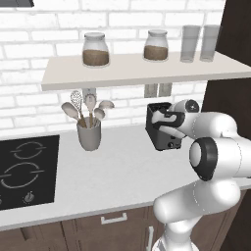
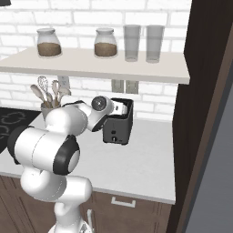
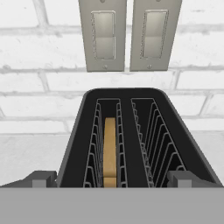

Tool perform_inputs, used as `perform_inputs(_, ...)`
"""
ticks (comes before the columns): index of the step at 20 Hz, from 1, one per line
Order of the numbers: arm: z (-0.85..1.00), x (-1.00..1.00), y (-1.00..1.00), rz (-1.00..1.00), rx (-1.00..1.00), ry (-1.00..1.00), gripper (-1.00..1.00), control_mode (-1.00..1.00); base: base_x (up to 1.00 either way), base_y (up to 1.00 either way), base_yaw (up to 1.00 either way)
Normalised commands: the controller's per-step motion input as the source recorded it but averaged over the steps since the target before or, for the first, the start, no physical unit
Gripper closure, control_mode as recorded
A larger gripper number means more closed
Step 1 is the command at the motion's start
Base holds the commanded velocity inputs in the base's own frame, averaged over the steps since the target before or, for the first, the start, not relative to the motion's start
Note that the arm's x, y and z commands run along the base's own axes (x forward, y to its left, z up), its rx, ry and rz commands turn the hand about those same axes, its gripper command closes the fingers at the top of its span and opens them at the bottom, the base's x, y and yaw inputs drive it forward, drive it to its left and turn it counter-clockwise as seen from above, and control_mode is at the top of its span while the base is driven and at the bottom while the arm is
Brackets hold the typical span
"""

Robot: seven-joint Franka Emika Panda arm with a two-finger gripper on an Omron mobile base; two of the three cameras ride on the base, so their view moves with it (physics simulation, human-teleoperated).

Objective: Start the toaster. Once the lever pops up, take the bread to the plate on the dining counter.

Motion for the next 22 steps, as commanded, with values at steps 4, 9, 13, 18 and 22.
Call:
perform_inputs(4,0.00,0.00,0.00,0.00,0.00,0.00,-1.00,-1.00,0.00,0.00,0.00)
perform_inputs(9,0.00,0.00,0.00,0.00,0.00,0.00,-1.00,-1.00,0.00,0.00,0.00)
perform_inputs(13,0.00,0.00,0.00,0.00,0.00,0.00,-1.00,-1.00,0.00,0.00,0.00)
perform_inputs(18,0.00,0.00,0.00,0.00,0.00,0.00,-1.00,-1.00,0.00,0.00,0.00)
perform_inputs(22,0.00,0.00,0.00,0.00,0.00,0.00,-1.00,-1.00,0.00,0.00,0.00)
